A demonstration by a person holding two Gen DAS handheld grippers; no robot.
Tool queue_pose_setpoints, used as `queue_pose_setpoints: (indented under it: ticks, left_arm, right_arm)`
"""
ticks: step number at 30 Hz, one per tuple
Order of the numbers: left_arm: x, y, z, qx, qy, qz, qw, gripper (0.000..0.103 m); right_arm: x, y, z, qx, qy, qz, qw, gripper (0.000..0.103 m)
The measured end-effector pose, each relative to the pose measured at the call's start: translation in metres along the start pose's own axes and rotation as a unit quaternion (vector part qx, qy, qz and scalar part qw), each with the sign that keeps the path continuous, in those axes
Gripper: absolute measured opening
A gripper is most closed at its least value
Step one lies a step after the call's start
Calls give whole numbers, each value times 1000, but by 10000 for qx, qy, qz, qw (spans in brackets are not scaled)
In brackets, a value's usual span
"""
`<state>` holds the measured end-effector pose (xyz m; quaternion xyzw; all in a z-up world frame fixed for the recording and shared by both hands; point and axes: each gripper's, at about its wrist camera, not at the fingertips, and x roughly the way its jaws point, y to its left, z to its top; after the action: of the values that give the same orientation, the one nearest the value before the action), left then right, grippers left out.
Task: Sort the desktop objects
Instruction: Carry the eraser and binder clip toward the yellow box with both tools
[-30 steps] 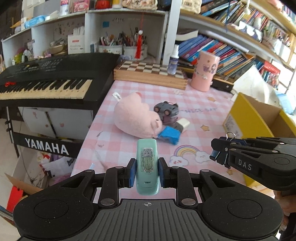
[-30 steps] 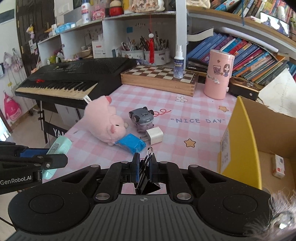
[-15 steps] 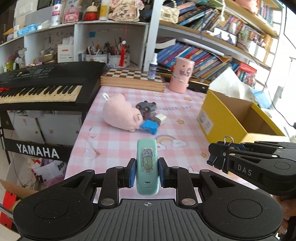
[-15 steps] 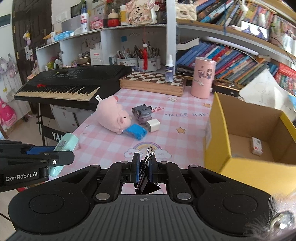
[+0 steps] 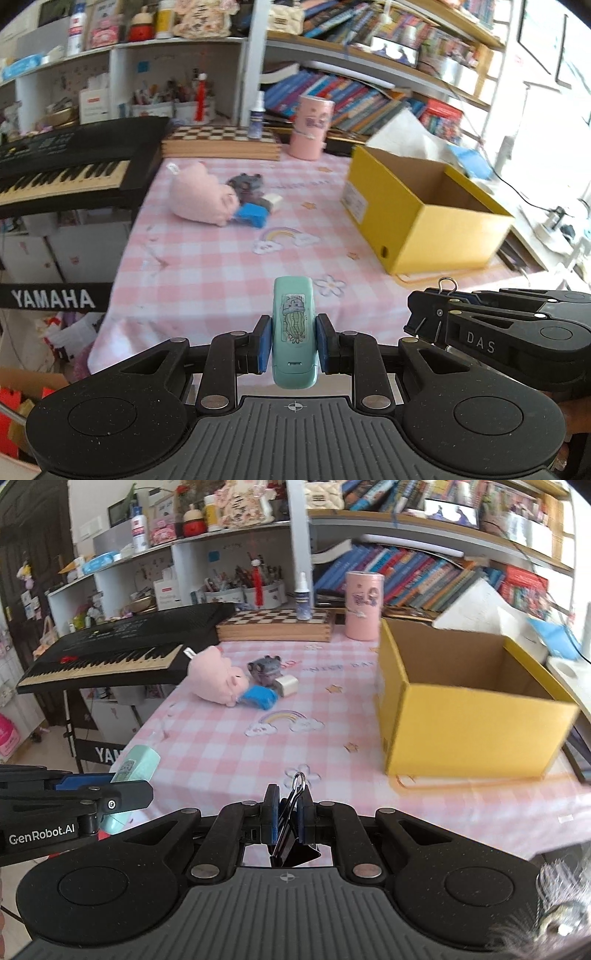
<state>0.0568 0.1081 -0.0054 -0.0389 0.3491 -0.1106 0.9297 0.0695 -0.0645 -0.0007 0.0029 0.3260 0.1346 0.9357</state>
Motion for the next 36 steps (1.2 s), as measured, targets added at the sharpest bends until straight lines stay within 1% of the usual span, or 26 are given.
queue_pose_setpoints:
  ticks: [6,16,27,36]
  left_arm:
    - [-5,-15,-6,262,12,-255,9993,23]
    - [4,-39,-6,643,140,-683,9955,23]
    - [24,-55,3,764,224,-850,9932,23]
    - [48,-83,14,906,346,-1034,9899,23]
  right_arm:
    - [-20,-9,-15,264,4,-252,9993,9]
    - [-35,-26,-25,502,71,-636,9967,9]
    - [-30,-46,-25,670,174,-783,9945,9]
    - [-25,-80,-23,833,277,-917,9919,9]
